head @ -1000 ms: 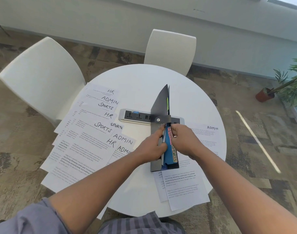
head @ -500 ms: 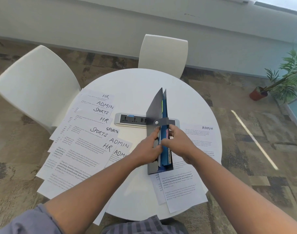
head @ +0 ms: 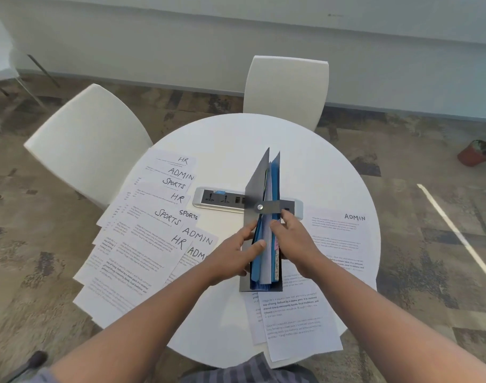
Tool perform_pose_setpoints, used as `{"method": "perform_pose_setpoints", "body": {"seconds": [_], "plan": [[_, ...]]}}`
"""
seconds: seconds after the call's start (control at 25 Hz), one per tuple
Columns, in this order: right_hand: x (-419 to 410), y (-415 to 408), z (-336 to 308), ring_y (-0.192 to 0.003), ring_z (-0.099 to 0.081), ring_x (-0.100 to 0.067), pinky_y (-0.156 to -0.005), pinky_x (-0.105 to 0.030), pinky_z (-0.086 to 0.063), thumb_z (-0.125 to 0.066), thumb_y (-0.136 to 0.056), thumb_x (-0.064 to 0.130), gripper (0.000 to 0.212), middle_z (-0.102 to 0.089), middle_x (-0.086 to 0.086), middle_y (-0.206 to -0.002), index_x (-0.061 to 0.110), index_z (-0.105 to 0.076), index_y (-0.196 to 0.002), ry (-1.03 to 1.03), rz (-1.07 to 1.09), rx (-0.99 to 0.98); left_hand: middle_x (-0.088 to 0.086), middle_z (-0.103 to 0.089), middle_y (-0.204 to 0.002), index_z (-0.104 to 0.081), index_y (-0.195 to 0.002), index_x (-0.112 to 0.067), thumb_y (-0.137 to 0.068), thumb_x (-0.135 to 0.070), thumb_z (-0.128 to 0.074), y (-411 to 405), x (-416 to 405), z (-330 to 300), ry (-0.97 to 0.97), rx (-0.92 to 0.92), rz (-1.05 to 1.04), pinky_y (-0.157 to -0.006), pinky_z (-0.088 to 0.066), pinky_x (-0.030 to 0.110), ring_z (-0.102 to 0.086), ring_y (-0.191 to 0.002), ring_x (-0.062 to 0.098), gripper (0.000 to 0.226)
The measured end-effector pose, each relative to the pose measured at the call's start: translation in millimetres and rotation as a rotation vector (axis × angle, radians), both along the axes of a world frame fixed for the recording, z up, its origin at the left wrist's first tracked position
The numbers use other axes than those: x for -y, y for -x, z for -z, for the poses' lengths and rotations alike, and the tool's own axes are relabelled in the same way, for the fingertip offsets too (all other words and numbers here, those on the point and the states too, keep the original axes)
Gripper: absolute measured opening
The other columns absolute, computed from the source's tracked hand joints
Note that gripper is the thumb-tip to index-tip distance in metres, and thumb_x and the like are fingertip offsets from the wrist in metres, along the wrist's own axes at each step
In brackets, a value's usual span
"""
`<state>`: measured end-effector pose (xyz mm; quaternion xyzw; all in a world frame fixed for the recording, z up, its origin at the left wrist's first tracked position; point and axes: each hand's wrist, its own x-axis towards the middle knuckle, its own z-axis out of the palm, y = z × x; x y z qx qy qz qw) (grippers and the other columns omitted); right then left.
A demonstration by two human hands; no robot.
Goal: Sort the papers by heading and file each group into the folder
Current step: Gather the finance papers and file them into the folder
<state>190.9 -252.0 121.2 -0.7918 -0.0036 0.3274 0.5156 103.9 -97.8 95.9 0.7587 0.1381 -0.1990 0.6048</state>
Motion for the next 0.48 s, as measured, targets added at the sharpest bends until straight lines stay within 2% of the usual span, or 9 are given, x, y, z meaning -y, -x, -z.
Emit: {"method": "perform_pose_setpoints", "body": {"seconds": [0.08,0.16,0.24,0.28,0.32,0.4,0.44,0.48], "plan": [[8.8,-8.4,4.5,-0.083,-0.056,-0.01,-0.074,-0.035,-0.051,-0.039,-0.109,0.038,0.023,-0.06,0.006,-0.098,0.044,-0.053,-0.126,-0.037,0.039,-0.034,-0.009,-0.05,-0.148,-0.022,-0.157,-0.05,-0.099,-0.057,-0.051,-2.2,6.1,1.2,-0.002,-0.026,-0.021,-0.083,-0.064,0.045,-0.071,-0.103,0.021,0.065],[18.3,-18.2,11.7,-0.095,-0.062,-0.018,-0.085,-0.041,-0.053,-0.038,-0.109,0.041,0.023,-0.066,0.003,-0.106,0.042,-0.06,-0.118,-0.066,0.071,-0.073,-0.014,-0.047,-0.148,-0.023,-0.158,-0.047,-0.101,-0.054,-0.052,-5.1,18.3,-5.4,-0.027,-0.04,-0.035,-0.082,-0.062,0.037,-0.069,-0.103,0.016,0.064],[28.0,-26.3,19.4,-0.109,-0.066,-0.028,-0.096,-0.048,-0.052,-0.043,-0.104,0.04,0.024,-0.072,0.001,-0.111,0.042,-0.066,-0.108,-0.085,0.08,-0.072,-0.015,-0.045,-0.149,-0.023,-0.159,-0.043,-0.096,-0.059,-0.055,-9.3,29.4,-7.2,-0.029,-0.06,-0.054,-0.081,-0.059,0.031,-0.07,-0.101,0.014,0.073],[33.0,-30.3,21.6,-0.111,-0.067,-0.031,-0.098,-0.05,-0.053,-0.044,-0.101,0.038,0.025,-0.074,0.0,-0.11,0.042,-0.069,-0.105,-0.103,0.081,-0.072,-0.013,-0.045,-0.15,-0.024,-0.16,-0.042,-0.091,-0.064,-0.056,-11.4,35.3,-6.9,-0.018,-0.072,-0.066,-0.085,-0.057,0.031,-0.069,-0.106,0.015,0.079],[37.7,-34.7,22.3,-0.107,-0.069,-0.031,-0.095,-0.049,-0.055,-0.045,-0.1,0.034,0.027,-0.076,-0.001,-0.108,0.041,-0.071,-0.104,-0.136,0.08,-0.078,-0.01,-0.045,-0.152,-0.026,-0.16,-0.04,-0.088,-0.066,-0.056,-13.1,39.4,-3.6,-0.023,-0.075,-0.09,-0.092,-0.055,0.033,-0.065,-0.115,0.016,0.082],[46.5,-44.3,17.7,-0.088,-0.071,-0.026,-0.075,-0.037,-0.058,-0.045,-0.104,0.024,0.028,-0.078,-0.002,-0.098,0.032,-0.072,-0.104,-0.206,0.084,-0.118,-0.006,-0.042,-0.157,-0.03,-0.158,-0.037,-0.093,-0.059,-0.06,-14.1,45.3,-0.8,-0.07,-0.093,-0.21,-0.107,-0.045,0.034,-0.05,-0.136,0.018,0.075],[50.8,-51.2,15.0,-0.079,-0.069,-0.022,-0.067,-0.032,-0.054,-0.044,-0.107,0.021,0.028,-0.077,-0.004,-0.093,0.028,-0.07,-0.104,-0.24,0.088,-0.149,-0.009,-0.044,-0.154,-0.034,-0.156,-0.037,-0.096,-0.054,-0.061,-13.7,45.8,0.5,-0.08,-0.115,-0.288,-0.108,-0.042,0.031,-0.045,-0.139,0.016,0.067],[54.6,-59.1,13.3,-0.074,-0.067,-0.019,-0.066,-0.031,-0.051,-0.043,-0.108,0.02,0.026,-0.075,-0.005,-0.089,0.026,-0.069,-0.105,-0.274,0.095,-0.173,-0.016,-0.049,-0.146,-0.039,-0.151,-0.038,-0.099,-0.05,-0.06,-13.0,44.4,0.3,-0.055,-0.136,-0.365,-0.105,-0.041,0.028,-0.045,-0.136,0.014,0.058]]}}
